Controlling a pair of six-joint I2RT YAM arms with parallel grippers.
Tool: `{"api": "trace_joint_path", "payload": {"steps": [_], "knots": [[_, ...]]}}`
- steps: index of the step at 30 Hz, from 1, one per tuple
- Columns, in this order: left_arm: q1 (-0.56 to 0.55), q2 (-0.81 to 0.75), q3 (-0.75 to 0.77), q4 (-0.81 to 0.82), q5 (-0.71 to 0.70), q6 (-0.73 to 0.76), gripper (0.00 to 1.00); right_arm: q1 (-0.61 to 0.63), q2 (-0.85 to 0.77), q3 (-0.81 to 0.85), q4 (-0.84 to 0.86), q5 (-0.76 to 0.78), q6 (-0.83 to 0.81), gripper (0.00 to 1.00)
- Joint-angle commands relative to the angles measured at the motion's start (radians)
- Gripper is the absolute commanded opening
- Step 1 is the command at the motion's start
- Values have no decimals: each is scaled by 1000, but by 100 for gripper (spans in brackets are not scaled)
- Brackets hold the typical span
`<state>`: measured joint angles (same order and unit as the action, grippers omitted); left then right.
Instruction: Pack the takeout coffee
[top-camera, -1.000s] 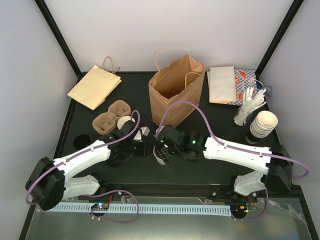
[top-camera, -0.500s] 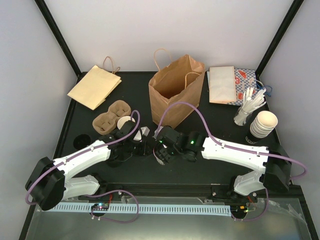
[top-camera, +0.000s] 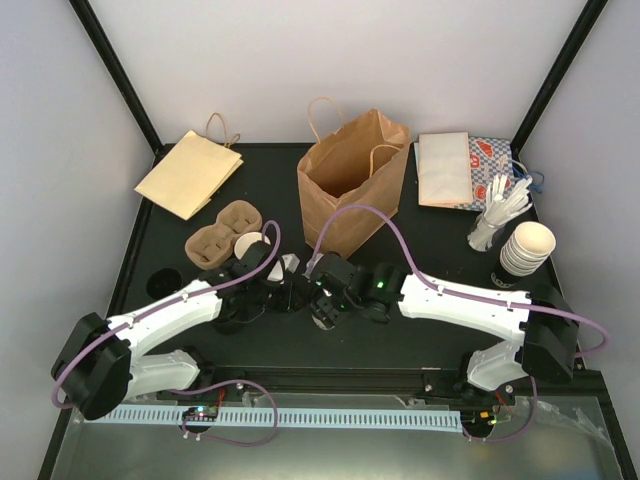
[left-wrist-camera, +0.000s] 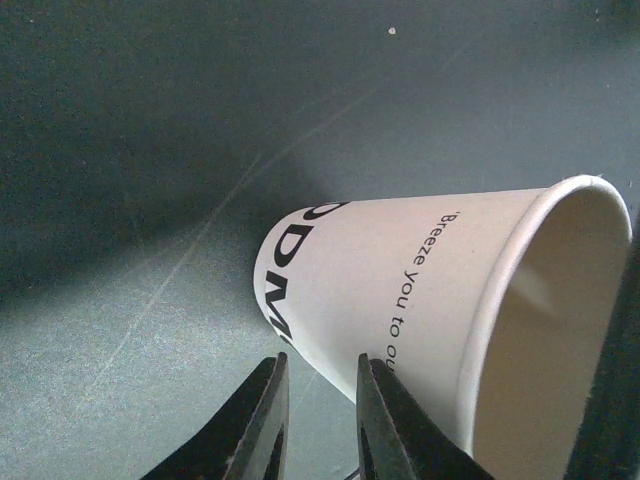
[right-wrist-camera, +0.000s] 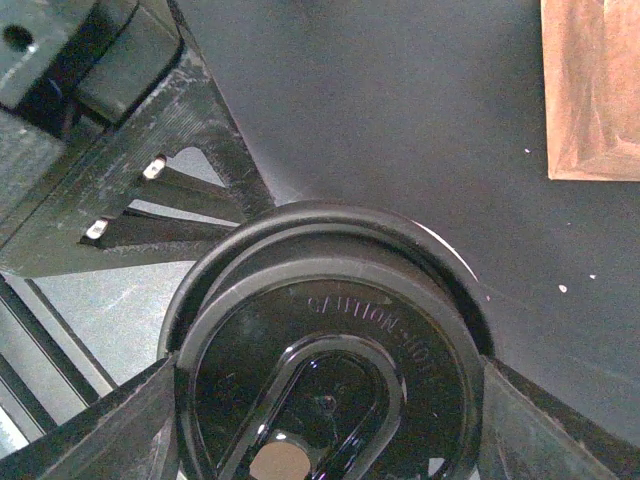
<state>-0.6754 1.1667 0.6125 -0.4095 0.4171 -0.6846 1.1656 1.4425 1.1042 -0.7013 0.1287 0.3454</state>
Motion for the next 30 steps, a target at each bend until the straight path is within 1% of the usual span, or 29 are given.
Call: {"api": "trace_joint_path", "payload": {"steps": [1,16,23,30], "knots": [[4,8,9,25,26,0,20,5,14,-14,32,-4,-8,66],[4,6,6,20,20,0,20,5,65,-20,19,-5,-9,66],[7,-50,3,-17,-46,-8,20,5,91,-16,-15,-30,-8,66],[20,-112,-6,-50,-79,-16,18,4,116,-13,-50,-50,0,66]]}}
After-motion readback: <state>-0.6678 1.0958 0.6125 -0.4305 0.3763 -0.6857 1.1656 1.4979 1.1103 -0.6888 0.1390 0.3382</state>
